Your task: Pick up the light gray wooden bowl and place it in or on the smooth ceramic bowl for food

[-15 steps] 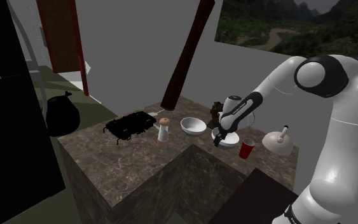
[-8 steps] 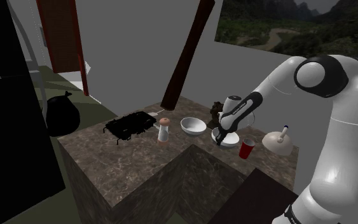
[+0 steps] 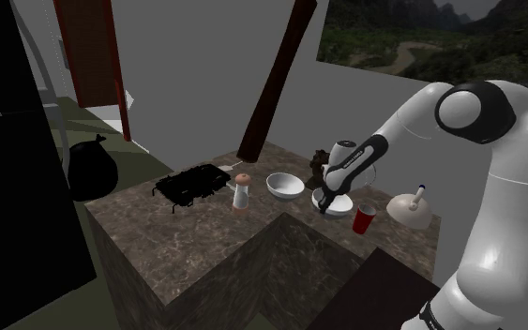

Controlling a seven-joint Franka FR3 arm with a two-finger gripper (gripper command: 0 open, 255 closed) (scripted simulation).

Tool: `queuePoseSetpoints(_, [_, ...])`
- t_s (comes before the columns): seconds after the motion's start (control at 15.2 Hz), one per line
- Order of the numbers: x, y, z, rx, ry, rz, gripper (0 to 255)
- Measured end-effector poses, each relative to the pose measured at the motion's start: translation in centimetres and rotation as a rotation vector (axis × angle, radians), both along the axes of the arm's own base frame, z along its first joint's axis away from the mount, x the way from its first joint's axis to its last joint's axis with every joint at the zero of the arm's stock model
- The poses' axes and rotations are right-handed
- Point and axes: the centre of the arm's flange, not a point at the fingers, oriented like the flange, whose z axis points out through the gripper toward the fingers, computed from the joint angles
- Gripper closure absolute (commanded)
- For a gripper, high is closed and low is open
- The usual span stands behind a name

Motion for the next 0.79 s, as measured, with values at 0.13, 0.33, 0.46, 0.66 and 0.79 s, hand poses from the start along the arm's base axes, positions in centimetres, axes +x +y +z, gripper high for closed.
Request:
queuePoseSetpoints(0.13, [0.1, 0.0, 0.9, 0.0, 0.0, 0.0, 255])
queuePoseSetpoints(0.33, [0.1, 0.0, 2.4, 0.0, 0.0, 0.0, 255])
queuePoseSetpoints(0.46, [0.0, 0.0, 3.5, 0.0, 0.0, 0.0, 255])
queuePoseSetpoints(0.66, [0.0, 0.0, 5.0, 0.0, 0.0, 0.0, 255])
queuePoseSetpoints(0.79, [0.1, -0.1, 6.0, 0.0, 0.0, 0.0, 255])
